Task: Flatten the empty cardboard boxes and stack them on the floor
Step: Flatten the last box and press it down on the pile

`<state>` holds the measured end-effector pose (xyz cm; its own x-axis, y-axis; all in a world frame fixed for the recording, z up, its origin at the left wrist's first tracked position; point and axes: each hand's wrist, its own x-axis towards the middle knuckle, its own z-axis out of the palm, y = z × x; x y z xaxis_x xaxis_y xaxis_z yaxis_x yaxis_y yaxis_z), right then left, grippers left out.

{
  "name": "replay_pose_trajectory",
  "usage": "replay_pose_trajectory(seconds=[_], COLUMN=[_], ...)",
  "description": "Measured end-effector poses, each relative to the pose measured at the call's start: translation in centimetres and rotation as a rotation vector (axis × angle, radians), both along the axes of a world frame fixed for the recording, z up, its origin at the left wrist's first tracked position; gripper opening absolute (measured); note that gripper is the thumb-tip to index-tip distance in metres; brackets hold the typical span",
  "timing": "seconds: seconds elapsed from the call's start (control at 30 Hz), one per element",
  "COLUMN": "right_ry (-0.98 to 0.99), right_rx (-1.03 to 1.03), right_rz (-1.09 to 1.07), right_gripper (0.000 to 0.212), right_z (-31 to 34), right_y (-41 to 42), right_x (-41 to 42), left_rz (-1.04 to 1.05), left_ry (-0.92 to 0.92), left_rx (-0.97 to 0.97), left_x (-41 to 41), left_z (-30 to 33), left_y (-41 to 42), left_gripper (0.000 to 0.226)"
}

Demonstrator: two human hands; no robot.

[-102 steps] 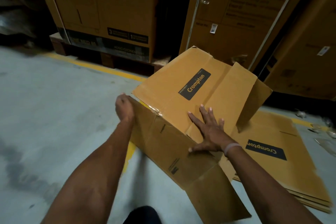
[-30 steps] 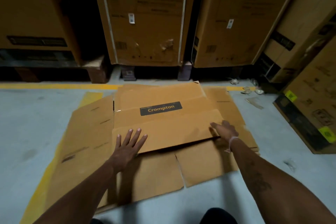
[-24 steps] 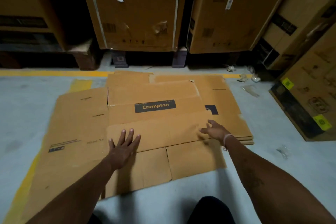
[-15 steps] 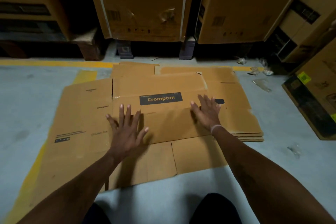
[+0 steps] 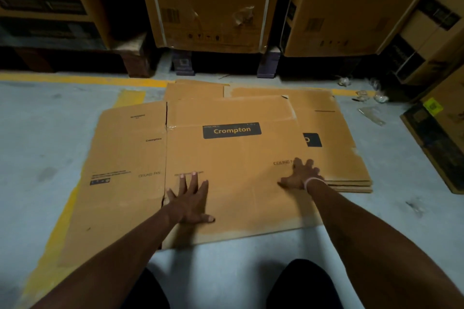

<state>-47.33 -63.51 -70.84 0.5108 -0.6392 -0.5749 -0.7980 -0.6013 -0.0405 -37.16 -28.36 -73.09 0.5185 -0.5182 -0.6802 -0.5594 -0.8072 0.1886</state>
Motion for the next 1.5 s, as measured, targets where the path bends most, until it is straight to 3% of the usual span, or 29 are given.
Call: replay_pose_trajectory(seconds=[0.1, 0.37, 0.5, 0.57, 0.67, 0.77, 0.87, 0.97, 1.1, 1.2, 1.3, 1.4, 1.5], right_ry=[-0.04, -0.136, -0.193, -0.341, -0.522, -0.638, -0.702, -0.723, -0.546, -0.296, -0.253, -0.19, -0.082], right_rx=[0.04, 0.093, 0.106, 0.21, 0.191, 0.161, 0.089, 0.001, -0.012, -0.129, -0.029, 0.037, -0.042], right_rz=[-0.214, -0.494, -0.539, -0.554, -0.586, -0.579, -0.619, -0.644, -0.553, -0.255, -0.003, 0.309, 0.561], right_gripper=[0.123, 0.147, 0.12, 0.099, 0.084, 0.081, 0.081, 0.077, 0.096, 0.099, 0.098, 0.121, 0.125], right_z=[-2.0, -3.8, -3.2, -2.3, -0.6, 1.0, 2.0, 2.4, 2.4, 2.0, 0.3, -1.7, -2.3], right_y=[-1.1, -2.4, -3.6, -4.8, -6.6, -7.8, -9.3, -11.6, -13.2, -11.3, -7.9, -4.6, -3.7], right_x=[-2.3, -3.0, -4.8, -5.5, -5.2, -4.3, -4.4, -5.4, -6.3, -6.2, -5.4, -4.5, -3.9], left_rz=[0.008, 0.031, -0.007, -0.126, -0.335, -0.327, -0.279, -0.299, -0.325, -0.37, -0.375, -0.364, -0.379], left_ry=[-0.03, -0.051, -0.036, -0.05, -0.181, -0.317, -0.474, -0.444, -0.356, -0.26, -0.263, -0.233, -0.213], left_rx=[-0.023, 0.019, 0.003, -0.11, -0.249, -0.243, -0.377, -0.428, -0.394, -0.351, -0.346, -0.388, -0.453], left_x=[-1.0, -1.7, -2.4, -3.3, -5.0, -6.5, -7.2, -5.8, -3.7, -3.4, -3.7, -3.2, -2.7], left_z=[-1.8, -3.2, -2.7, -2.2, -1.4, -2.2, -2.6, -0.7, 1.1, 1.1, 0.1, -0.9, -1.8], left_y=[-0.4, -1.2, -1.5, -1.4, -1.8, -2.9, -4.1, -6.4, -11.5, -14.7, -16.6, -18.3, -19.9], left_gripper=[0.136, 0.153, 0.156, 0.156, 0.151, 0.125, 0.129, 0.121, 0.113, 0.103, 0.104, 0.086, 0.071])
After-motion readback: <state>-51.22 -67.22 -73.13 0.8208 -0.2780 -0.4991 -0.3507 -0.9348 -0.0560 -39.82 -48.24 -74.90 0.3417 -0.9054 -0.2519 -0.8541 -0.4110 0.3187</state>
